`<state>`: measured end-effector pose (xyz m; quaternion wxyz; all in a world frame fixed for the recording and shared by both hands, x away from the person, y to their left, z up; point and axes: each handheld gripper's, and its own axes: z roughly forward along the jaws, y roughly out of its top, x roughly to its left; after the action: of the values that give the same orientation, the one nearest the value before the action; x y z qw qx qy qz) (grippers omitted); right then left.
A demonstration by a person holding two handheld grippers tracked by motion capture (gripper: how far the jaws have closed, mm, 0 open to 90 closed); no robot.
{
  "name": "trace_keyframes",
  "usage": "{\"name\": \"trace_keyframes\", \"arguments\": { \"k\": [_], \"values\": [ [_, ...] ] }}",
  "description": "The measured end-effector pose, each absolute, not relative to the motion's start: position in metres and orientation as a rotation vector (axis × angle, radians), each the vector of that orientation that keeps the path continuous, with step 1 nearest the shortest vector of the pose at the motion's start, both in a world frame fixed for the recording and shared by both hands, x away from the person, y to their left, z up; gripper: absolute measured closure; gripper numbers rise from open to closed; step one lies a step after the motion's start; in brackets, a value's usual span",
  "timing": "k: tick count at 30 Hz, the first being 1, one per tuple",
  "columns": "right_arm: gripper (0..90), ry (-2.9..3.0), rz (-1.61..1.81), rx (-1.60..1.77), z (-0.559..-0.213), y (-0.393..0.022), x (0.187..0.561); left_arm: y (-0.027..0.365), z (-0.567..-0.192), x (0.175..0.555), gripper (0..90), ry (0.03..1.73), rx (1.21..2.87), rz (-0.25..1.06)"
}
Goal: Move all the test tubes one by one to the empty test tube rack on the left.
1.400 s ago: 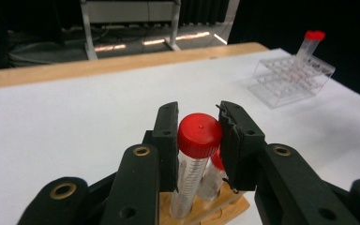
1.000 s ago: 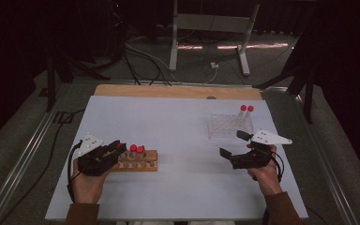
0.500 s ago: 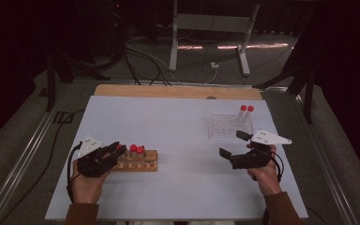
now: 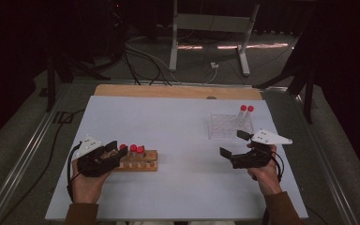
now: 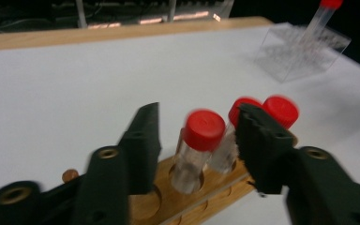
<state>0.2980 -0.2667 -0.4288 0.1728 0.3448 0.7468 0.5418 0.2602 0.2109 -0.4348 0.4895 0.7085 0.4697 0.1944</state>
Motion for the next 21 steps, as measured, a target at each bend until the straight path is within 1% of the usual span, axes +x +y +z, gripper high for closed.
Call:
{"name": "trace_keyframes", "arguments": {
  "k": [4,7,13,14,15,16,17,21],
  "values": [
    [0.0,2.114,1.537,0.978,-0.428,-0.268,0.298,0.217,-0.432,0.258,41.2,1.122,1.678,0.495],
    [0.0,2.108,1.537,0.981,-0.427,-0.269,0.298,0.222,-0.430,0.256,39.7,1.096,1.634,0.490],
    [0.0,2.087,1.515,0.992,-0.421,-0.273,0.299,0.225,-0.423,0.254,17.4,1.112,1.572,0.564],
    [0.0,2.078,1.494,0.987,-0.419,-0.273,0.300,0.226,-0.423,0.254,16.4,1.105,1.569,0.566],
    [0.0,2.069,1.480,0.985,-0.418,-0.274,0.301,0.227,-0.423,0.254,11.6,1.103,1.562,0.565],
    [0.0,2.060,1.475,0.987,-0.416,-0.275,0.303,0.228,-0.423,0.254,5.0,1.113,1.560,0.572],
    [0.0,2.046,1.472,0.993,-0.414,-0.277,0.305,0.229,-0.423,0.254,2.1,1.122,1.562,0.582],
    [1.6,1.987,1.400,1.035,-0.413,-0.286,0.318,0.235,-0.424,0.253,0.5,1.144,1.544,0.606]
  ]
}}
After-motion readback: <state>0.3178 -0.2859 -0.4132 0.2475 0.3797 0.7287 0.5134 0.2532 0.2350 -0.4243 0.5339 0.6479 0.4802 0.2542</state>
